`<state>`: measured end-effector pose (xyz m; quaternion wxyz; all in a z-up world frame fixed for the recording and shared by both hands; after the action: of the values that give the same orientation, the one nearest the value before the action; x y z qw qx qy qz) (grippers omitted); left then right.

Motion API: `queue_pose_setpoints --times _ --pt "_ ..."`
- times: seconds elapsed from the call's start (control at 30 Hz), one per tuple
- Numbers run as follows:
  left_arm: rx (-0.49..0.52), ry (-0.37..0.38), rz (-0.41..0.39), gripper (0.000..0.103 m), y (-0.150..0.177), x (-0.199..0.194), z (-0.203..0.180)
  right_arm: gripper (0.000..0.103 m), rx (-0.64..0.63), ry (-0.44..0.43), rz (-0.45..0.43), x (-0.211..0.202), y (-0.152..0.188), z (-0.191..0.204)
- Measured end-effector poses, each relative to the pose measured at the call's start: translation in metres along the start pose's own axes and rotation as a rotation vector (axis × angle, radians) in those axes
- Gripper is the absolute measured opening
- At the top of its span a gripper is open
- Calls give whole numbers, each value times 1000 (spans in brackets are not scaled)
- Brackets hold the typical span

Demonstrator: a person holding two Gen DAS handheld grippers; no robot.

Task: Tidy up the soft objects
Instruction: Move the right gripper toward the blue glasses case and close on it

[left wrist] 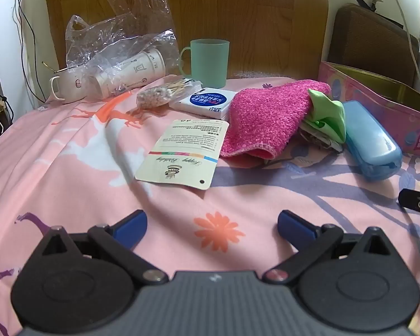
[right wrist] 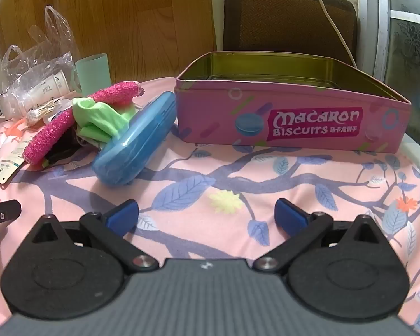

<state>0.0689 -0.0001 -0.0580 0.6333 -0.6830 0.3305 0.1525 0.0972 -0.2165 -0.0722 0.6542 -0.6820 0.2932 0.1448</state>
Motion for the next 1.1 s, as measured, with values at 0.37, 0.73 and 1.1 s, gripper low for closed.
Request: queue_pose_setpoints --times 0.37,0.73,1.1 --pt "-1 11 -17 103 -4 -5 -3 103 26 -42 -6 -9 4 -4" --pt "24 21 -20 103 -3 0 -4 84 180 -364 34 -21 -28 28" --pt "40 61 -18 103 -2 0 -7 47 139 -380 108 -14 -14 20"
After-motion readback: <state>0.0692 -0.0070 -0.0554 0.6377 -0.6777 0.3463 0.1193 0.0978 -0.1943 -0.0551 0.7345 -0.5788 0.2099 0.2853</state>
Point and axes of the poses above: each gripper's, at about its wrist camera, not at the fingertips, and x roughly the way its jaws point, z to its left, y to its underside, the point moved 9 cm from there along x, roughly the way its jaws point, and after that the axes turned 15 degrees about y, right-handed, at the moved point
